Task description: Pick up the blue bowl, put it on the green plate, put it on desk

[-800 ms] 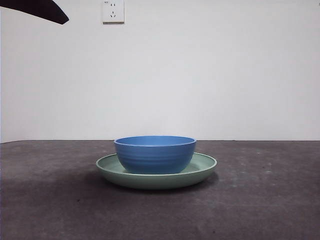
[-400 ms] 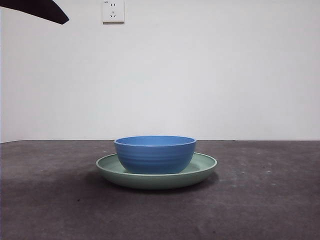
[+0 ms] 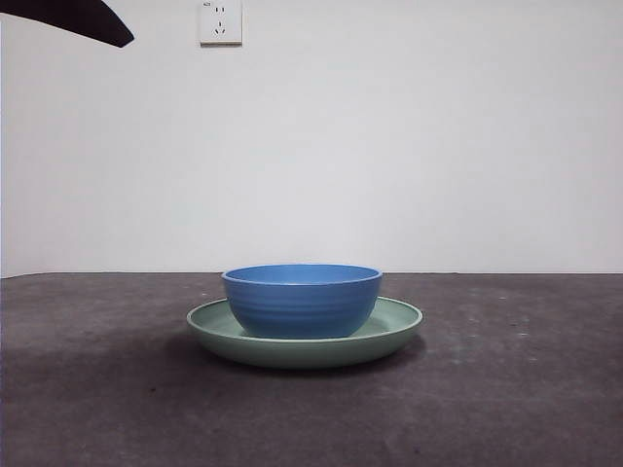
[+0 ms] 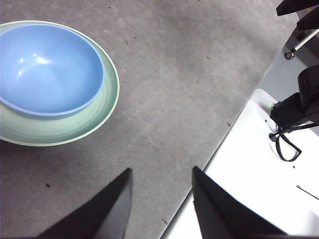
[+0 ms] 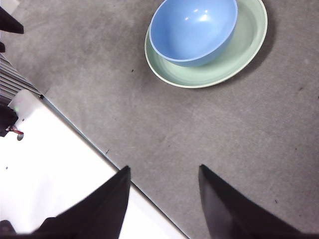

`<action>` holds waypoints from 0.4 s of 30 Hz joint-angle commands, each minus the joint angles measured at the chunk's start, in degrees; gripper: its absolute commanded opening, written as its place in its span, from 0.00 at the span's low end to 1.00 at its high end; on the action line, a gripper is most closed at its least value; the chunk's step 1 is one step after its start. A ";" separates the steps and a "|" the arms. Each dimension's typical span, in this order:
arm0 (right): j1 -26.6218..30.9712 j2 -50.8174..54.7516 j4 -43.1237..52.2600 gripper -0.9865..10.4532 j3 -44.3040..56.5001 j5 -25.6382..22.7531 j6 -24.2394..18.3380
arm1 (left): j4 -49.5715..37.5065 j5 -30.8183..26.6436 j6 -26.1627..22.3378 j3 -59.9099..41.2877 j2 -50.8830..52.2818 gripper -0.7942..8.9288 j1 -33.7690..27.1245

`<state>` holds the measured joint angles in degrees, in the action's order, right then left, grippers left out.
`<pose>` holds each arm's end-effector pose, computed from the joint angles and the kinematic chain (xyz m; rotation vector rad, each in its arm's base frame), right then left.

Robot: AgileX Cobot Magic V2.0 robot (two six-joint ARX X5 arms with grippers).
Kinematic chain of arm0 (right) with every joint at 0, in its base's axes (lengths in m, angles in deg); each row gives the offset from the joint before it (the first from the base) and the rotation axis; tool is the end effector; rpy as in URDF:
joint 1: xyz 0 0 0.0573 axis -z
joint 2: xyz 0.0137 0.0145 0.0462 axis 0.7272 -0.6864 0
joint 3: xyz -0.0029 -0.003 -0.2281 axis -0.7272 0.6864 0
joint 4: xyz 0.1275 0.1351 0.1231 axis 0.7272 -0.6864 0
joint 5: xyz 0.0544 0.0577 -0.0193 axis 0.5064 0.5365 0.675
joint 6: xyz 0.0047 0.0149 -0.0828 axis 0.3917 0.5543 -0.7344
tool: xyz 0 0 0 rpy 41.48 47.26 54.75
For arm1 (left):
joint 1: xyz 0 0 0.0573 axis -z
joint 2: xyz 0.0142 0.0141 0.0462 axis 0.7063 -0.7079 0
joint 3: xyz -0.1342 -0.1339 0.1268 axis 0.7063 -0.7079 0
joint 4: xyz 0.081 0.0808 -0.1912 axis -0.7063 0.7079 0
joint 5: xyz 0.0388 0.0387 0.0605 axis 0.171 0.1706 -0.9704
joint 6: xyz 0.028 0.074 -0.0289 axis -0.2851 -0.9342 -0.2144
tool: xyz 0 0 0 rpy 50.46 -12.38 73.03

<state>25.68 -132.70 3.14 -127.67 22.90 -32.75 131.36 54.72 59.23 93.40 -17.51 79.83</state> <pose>0.1145 0.0801 0.2687 0.0998 0.9062 0.7846 0.1361 -0.1347 0.2592 0.0166 0.7781 -1.0212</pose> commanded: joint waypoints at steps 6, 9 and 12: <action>-0.33 -0.33 0.52 0.11 -0.31 0.13 -1.20 | -0.24 0.17 -0.70 0.44 -0.39 0.09 0.22; -0.33 -0.33 0.52 0.09 -0.31 0.13 -2.29 | -0.24 0.17 -0.72 0.44 -0.39 0.09 0.22; -0.33 -0.33 0.92 0.09 -0.31 0.13 -2.29 | -0.26 0.17 -0.70 0.44 -0.39 0.09 0.22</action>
<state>25.68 -132.70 3.38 -127.65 22.90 -34.15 131.36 54.72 59.23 93.38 -17.51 79.81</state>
